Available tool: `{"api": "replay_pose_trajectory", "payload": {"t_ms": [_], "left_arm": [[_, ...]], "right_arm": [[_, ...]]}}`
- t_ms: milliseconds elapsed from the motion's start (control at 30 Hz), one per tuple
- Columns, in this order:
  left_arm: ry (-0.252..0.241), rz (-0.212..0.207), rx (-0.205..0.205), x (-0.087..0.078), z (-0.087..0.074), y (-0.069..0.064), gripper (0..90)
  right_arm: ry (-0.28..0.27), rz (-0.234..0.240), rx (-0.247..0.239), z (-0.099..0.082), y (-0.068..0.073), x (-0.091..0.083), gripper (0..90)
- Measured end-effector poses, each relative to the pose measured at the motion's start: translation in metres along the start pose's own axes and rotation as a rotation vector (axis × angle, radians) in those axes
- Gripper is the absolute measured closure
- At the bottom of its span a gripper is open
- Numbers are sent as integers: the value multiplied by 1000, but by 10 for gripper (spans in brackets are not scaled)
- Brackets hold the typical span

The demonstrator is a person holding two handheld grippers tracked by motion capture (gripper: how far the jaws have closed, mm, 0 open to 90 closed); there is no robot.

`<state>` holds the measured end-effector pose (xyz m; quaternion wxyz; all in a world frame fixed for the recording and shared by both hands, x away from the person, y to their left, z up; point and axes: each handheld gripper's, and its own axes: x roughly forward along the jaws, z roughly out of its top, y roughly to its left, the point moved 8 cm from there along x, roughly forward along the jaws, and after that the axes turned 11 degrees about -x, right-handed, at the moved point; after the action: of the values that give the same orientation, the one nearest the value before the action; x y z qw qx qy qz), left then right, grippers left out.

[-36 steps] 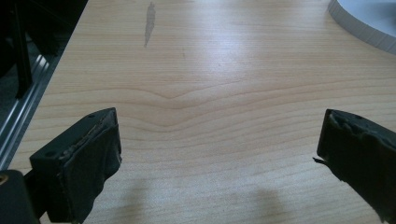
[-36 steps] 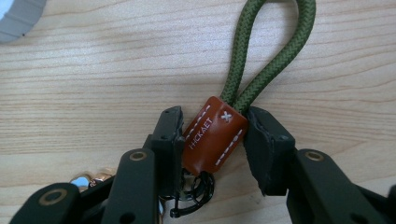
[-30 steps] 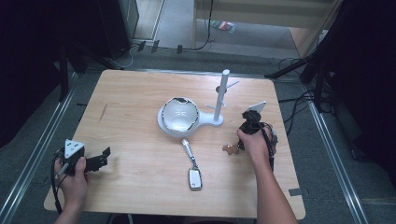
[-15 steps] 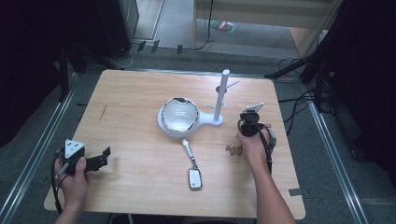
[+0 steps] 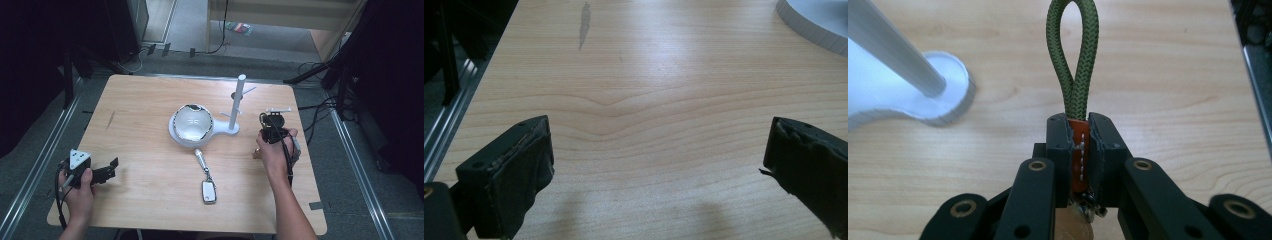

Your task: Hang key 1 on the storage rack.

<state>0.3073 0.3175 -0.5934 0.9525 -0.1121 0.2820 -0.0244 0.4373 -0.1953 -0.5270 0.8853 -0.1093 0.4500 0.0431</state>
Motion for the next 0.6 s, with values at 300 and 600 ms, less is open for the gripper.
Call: {"api": "replay_pose_trajectory", "payload": {"t_ms": [300,600], "left_arm": [[0,1,0,0,0,0,0],[0,1,-1,0,0,0,0]], "right_arm": [[-171,-45,-14,18,1,-20,820],[-350,-99,-50,32,4,-36,819]]}}
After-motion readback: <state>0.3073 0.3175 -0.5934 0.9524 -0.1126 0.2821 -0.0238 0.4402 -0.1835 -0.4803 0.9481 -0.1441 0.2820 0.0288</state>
